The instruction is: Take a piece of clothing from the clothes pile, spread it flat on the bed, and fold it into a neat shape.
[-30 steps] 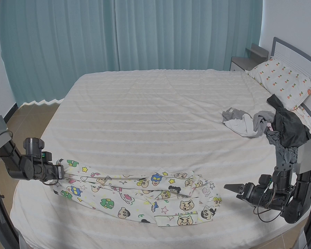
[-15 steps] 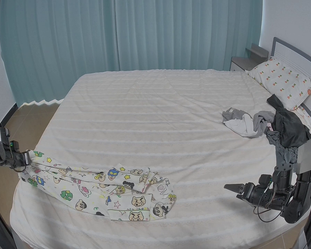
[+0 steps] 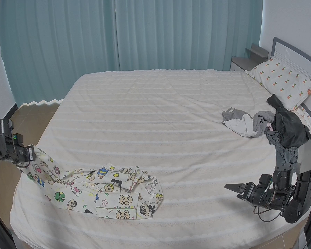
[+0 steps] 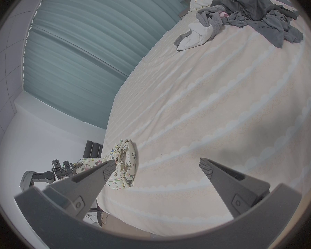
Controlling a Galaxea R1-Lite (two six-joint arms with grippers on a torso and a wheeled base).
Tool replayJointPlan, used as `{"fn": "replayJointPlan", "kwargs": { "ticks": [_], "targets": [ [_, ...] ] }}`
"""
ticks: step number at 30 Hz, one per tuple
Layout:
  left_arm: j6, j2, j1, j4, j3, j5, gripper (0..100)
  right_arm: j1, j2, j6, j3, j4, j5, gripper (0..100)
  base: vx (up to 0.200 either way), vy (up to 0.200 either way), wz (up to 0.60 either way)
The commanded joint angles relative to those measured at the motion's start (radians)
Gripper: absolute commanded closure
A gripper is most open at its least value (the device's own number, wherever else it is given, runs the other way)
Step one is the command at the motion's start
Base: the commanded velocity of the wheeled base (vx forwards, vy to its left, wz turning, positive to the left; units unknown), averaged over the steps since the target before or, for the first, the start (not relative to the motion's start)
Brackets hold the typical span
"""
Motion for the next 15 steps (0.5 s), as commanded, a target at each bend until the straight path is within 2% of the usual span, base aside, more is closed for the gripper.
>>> {"fn": "replayJointPlan", "kwargs": {
  "ticks": [1, 2, 5, 8, 13, 14, 15],
  "targets": [
    [-0.102, -0.128, -0.234, -0.002, 0.120, 0.078, 100, 0.001, -0.001, 0.000, 0.000, -0.011, 0.001, 0, 0.000, 0.000, 0.00],
    [-0.133, -0.136, -0.299, -0.004, 0.136, 0.112, 100, 0.001, -0.001, 0.000, 0.000, -0.011, 0.001, 0, 0.000, 0.000, 0.00],
    [-0.193, -0.138, -0.426, -0.008, 0.160, 0.179, 100, 0.001, -0.001, 0.000, 0.000, -0.012, 0.001, 0, 0.000, 0.000, 0.00],
    [-0.270, -0.125, -0.567, -0.010, 0.166, 0.224, 100, 0.000, -0.001, 0.000, 0.000, -0.011, 0.001, 0, 0.000, 0.000, 0.00],
    [-0.368, -0.066, -0.747, -0.048, 0.152, 0.274, 100, 0.001, 0.001, -0.002, 0.000, -0.011, 0.001, 0, 0.000, 0.000, 0.00],
    [-0.368, -0.066, -0.747, -0.048, 0.152, 0.274, 100, 0.001, 0.001, -0.002, 0.000, -0.011, 0.001, 0, 0.000, 0.000, 0.00],
    [-0.402, -0.023, -0.802, -0.103, 0.152, 0.304, 100, 0.001, 0.001, -0.002, 0.000, -0.011, 0.001, 0, 0.000, 0.000, 0.00]
  ]
}}
